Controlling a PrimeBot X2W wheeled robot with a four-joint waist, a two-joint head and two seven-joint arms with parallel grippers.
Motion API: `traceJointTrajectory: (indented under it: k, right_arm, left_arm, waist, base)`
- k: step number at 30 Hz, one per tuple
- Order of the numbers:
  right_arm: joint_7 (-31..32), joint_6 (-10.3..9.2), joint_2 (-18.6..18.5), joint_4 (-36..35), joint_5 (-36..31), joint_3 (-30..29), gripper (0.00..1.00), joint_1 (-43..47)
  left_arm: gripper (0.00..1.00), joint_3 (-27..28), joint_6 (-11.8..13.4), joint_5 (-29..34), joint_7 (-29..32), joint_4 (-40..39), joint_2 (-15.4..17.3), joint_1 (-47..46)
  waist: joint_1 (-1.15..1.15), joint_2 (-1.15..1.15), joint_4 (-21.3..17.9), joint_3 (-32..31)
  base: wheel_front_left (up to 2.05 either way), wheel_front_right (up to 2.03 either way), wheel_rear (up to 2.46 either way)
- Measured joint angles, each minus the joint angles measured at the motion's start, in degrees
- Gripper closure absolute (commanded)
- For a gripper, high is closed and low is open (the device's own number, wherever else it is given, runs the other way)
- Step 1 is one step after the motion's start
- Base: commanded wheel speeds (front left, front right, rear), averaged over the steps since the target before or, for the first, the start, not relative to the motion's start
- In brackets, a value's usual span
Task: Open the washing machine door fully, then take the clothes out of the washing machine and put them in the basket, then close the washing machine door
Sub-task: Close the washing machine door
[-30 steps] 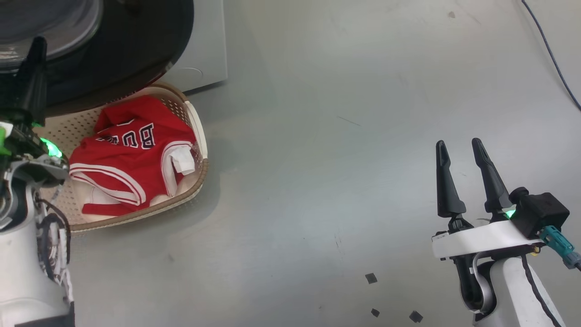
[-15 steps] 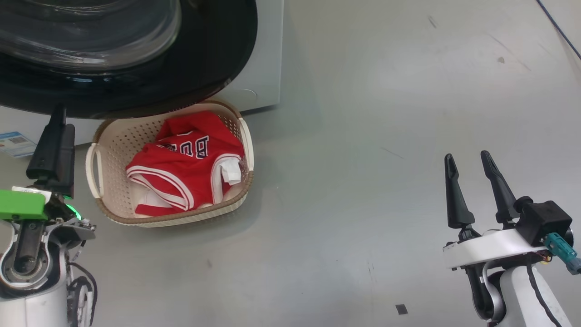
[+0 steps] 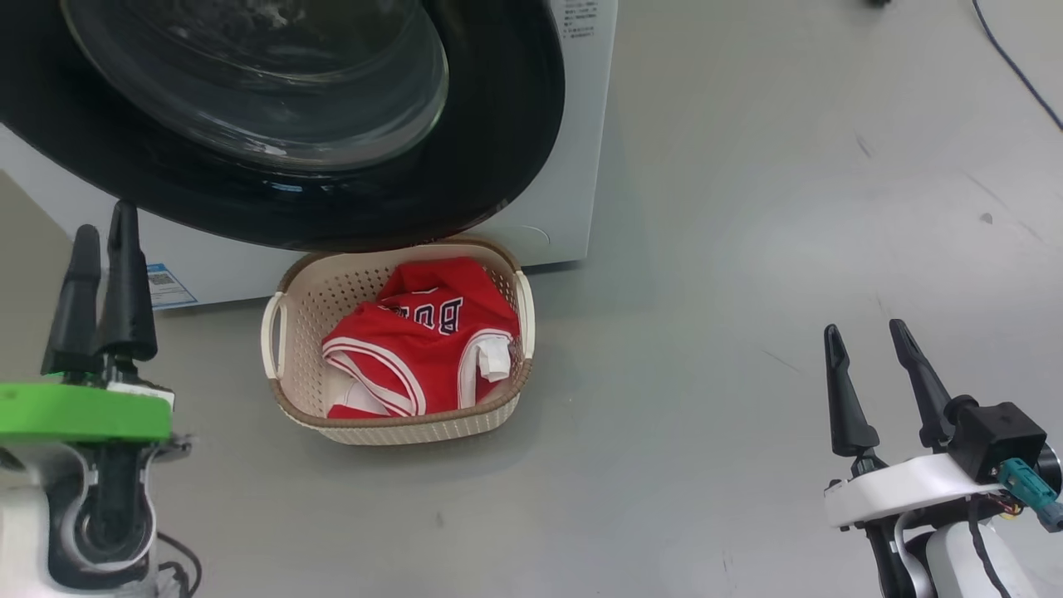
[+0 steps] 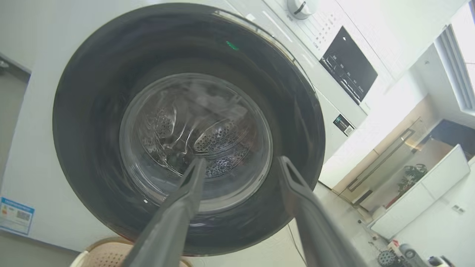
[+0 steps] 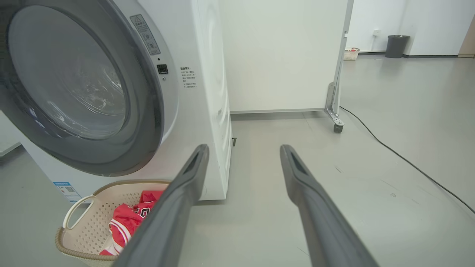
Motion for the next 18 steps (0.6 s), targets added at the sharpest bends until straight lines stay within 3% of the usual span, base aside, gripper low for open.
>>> traceJointTrajectory:
  k: [5,9,18]
  right_arm:
    - [0.0,0.11,-0.02,0.14,-0.43,0.22,0.0,1.09]
    - [0.0,0.33,-0.01,0.05,-0.51,0.57,0.0,1.65]
    - [0.0,0.32,-0.01,-0.13,-0.57,0.74,0.0,3.46]
  left_arm:
    - [0.0,-3.37,-0.04,15.26,-4.77,-1.66,5.36,3.37]
    - [0.0,-4.55,-0.03,24.07,-7.45,-1.09,7.05,7.38]
    - [0.0,-8.32,4.88,33.14,-10.42,1.64,6.76,14.28]
  waist:
    - [0.0,0.0,1.46,-2.66]
    - [0.0,0.0,2.19,-4.34]
    - [0.0,0.0,2.57,-5.51]
  base:
    - [0.0,0.0,0.0]
    - [0.0,0.0,0.0]
    - [0.0,0.0,0.0]
